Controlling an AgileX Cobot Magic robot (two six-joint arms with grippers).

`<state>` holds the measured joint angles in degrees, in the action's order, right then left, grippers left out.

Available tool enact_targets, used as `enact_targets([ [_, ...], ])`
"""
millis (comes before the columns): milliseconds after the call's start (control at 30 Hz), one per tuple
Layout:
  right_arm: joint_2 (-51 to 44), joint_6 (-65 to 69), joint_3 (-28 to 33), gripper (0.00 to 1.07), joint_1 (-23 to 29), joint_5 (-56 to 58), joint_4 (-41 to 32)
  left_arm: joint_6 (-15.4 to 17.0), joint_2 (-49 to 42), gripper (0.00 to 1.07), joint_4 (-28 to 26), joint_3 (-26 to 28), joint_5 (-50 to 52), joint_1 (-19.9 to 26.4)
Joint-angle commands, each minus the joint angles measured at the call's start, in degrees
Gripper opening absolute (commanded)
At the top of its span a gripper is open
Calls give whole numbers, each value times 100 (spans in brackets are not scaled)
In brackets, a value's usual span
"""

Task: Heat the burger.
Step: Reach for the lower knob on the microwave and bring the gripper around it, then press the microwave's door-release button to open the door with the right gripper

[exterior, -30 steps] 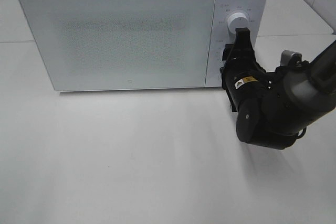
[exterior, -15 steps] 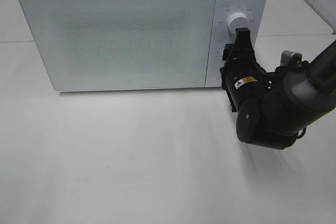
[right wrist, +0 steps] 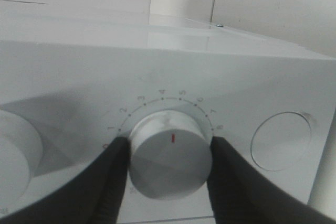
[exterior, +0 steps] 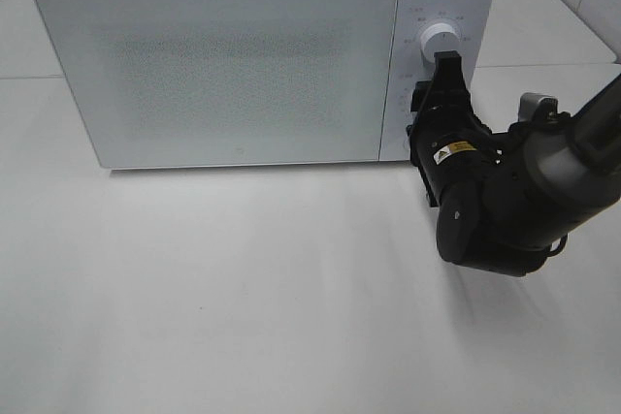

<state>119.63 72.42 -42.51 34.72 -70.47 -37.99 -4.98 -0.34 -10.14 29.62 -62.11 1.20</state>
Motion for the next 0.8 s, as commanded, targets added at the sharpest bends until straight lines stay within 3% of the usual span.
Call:
enact_targets([
  [33, -40, -69, -120, 43, -17, -1157, 109, 17, -92, 100, -40, -6, 80, 11],
  [200, -40, -178, -120, 49, -17, -1157, 115, 17, -92, 100, -40, -6, 80, 11],
  [267, -40, -292, -120, 59, -11, -1157, 126, 17, -92, 100, -40, -6, 80, 11],
  [433, -40, -304, -120, 69, 6, -1157, 166, 17, -92, 100, -40, -6, 80, 11],
  [633, -40, -304, -115, 70, 6, -1157, 218, 17, -92, 100, -40, -6, 80, 11],
  [800, -292, -269, 258, 70, 6, -1157, 435, 17, -92, 100, -40, -6, 80, 11],
])
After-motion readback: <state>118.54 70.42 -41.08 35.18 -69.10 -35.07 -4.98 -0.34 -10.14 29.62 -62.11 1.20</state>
